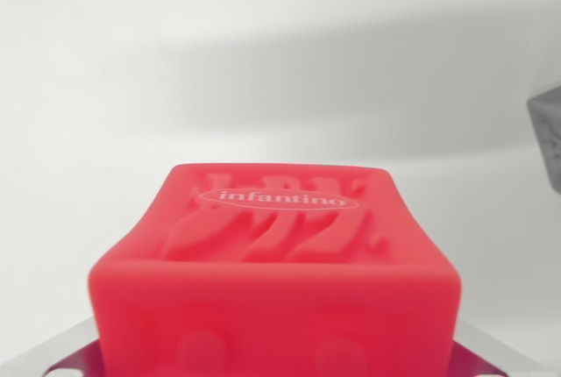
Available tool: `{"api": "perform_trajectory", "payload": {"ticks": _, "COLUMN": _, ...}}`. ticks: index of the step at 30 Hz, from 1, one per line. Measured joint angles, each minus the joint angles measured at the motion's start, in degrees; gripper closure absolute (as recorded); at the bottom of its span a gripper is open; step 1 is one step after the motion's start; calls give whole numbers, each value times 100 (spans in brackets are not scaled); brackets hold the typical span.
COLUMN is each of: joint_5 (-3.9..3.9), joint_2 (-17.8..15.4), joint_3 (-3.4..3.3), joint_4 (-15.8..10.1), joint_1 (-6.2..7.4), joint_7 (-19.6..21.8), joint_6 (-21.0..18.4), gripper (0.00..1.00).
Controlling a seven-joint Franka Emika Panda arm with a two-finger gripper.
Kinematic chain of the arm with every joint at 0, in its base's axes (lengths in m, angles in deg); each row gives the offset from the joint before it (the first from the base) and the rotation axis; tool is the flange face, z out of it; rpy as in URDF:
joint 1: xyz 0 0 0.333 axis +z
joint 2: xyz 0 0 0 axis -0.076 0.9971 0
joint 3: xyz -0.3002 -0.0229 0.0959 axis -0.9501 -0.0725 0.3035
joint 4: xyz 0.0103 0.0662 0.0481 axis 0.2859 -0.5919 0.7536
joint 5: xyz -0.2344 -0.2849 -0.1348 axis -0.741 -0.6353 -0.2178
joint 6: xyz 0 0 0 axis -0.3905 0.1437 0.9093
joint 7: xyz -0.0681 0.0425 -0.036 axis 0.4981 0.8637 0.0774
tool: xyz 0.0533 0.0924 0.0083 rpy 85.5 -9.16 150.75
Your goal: Destack cube
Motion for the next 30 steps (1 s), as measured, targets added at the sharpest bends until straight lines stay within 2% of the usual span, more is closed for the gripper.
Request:
{"api": "perform_trajectory", "payload": {"ticks": 19, "joint_5": 0, "joint_2": 115, "joint_3": 0, "joint_4": 194, "joint_1": 330, "joint_7": 876, "joint_6": -80, "gripper": 100}}
{"api": "perform_trajectory", "payload": {"ticks": 30, "joint_5": 0, "joint_2": 539, "joint_3": -1, "joint_4": 204, "joint_1": 338, "joint_7": 894, "joint_6": 273, "gripper": 100}}
